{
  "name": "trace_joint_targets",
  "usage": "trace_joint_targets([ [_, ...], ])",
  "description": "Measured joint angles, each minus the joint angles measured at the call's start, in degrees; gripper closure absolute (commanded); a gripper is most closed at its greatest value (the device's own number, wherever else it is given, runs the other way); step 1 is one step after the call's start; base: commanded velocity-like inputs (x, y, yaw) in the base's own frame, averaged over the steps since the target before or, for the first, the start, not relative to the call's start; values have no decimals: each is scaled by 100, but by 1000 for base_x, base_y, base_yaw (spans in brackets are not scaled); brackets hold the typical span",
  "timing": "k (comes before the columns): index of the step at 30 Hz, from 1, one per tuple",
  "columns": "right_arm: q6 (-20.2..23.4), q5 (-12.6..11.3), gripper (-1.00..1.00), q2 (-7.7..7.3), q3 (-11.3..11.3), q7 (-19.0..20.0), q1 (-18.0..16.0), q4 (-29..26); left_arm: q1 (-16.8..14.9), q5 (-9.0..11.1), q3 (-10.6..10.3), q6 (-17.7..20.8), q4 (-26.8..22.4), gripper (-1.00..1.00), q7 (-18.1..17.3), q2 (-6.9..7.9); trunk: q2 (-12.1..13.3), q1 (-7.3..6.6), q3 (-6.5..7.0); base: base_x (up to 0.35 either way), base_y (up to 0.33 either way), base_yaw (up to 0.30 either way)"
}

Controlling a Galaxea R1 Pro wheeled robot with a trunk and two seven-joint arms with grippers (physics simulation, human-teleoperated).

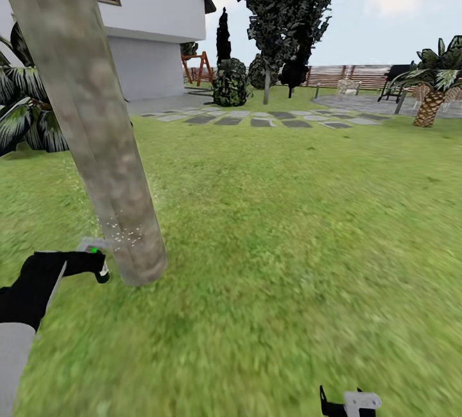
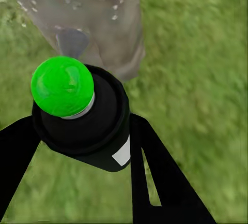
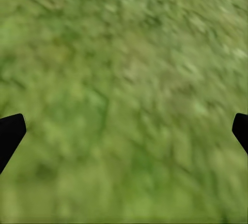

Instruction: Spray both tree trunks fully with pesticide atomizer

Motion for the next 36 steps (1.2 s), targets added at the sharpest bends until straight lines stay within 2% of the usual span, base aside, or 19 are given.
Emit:
trace_joint_targets([
  [1, 0, 2, -100, 9, 0, 2, 0, 5, -15, 28, -12, 15, -4, 100, -53, 64, 0, 0, 0, 0, 0, 0],
  [4, 0, -3, -100, 18, -2, 1, 0, 14, -50, 81, -31, 33, -192, 100, -107, 88, 0, 0, 0, 0, 0, 0],
  [7, 8, -2, -100, 34, -1, 8, 0, 19, -194, 40, -10, 27, -338, 100, -129, 175, 0, 0, 0, 0, 0, 0],
  [8, 9, -1, -100, 53, 2, 8, 0, 22, -222, 12, 5, 19, -342, 100, -132, 267, 0, 0, 0, 0, 0, 0],
  [9, 9, -1, -100, 69, 1, 9, 0, 26, -235, 15, 20, 13, -344, 100, -146, 449, 0, 0, 0, 0, 0, 0],
  [10, 9, -2, -100, 76, -1, 10, 3, 31, -238, 45, 22, 19, -338, 100, -196, 566, 0, 0, 0, 0, 0, 0],
  [11, 9, -3, -100, 83, -2, 10, 13, 37, -238, 66, 4, 30, -335, 100, -273, 618, 0, 0, 0, 0, 0, 0],
  [15, 9, -3, -100, 89, -2, 12, 92, 46, -256, 82, -31, 247, -483, 100, -417, 559, 0, 0, 0, 0, 0, 0],
  [16, 9, -3, -100, 89, -2, 13, 94, 46, -257, 59, -13, 272, -485, 100, -425, 589, 0, 0, 0, 0, 0, 0],
  [19, 9, -3, -100, 90, -2, 13, 96, 46, -259, 44, 21, 296, -483, 100, -443, 826, 0, 0, 0, 0, 0, 0],
  [22, 9, -3, -100, 90, -3, 15, 97, 46, -263, 128, -29, 345, -663, 100, -531, 773, 0, 0, 0, 0, 0, 0],
  [23, 9, -4, -100, 90, -3, 13, 97, 46, -263, 146, -35, 394, -754, 100, -541, 684, 0, 0, 0, 0, 0, 0],
  [24, 9, -3, -100, 90, -2, 14, 97, 46, -294, 158, -88, 668, -978, 100, -551, 439, 0, 0, 0, 0, 0, 0],
  [25, 9, -4, -100, 90, -3, 13, 97, 46, -310, 151, -127, 842, -1113, 100, -559, 332, 0, 0, 0, 0, 0, 0],
  [26, 9, -3, -100, 90, -3, 12, 97, 46, -319, 96, -153, 929, -1197, 100, -562, 303, 0, 0, 0, 0, 0, 0],
  [28, 9, -3, -100, 90, -2, 16, 97, 46, -327, 46, -146, 993, -1252, 100, -570, 322, 0, 0, 0, 0, 0, 0],
  [30, 9, -3, -100, 90, -2, 13, 97, 46, -321, -9, -122, 990, -1200, 100, -574, 688, 0, 0, 0, 0, 0, 0],
  [31, 9, -3, -100, 90, -2, 13, 97, 46, -316, 53, -123, 1009, -1193, 100, -575, 749, 0, 0, 0, 0, 0, 0],
  [36, 6, -7, -100, 234, -6, -4, 97, 12, -330, 49, -129, 1024, -1194, 100, -580, 854, 0, 0, 0, 0, 0, 0],
])
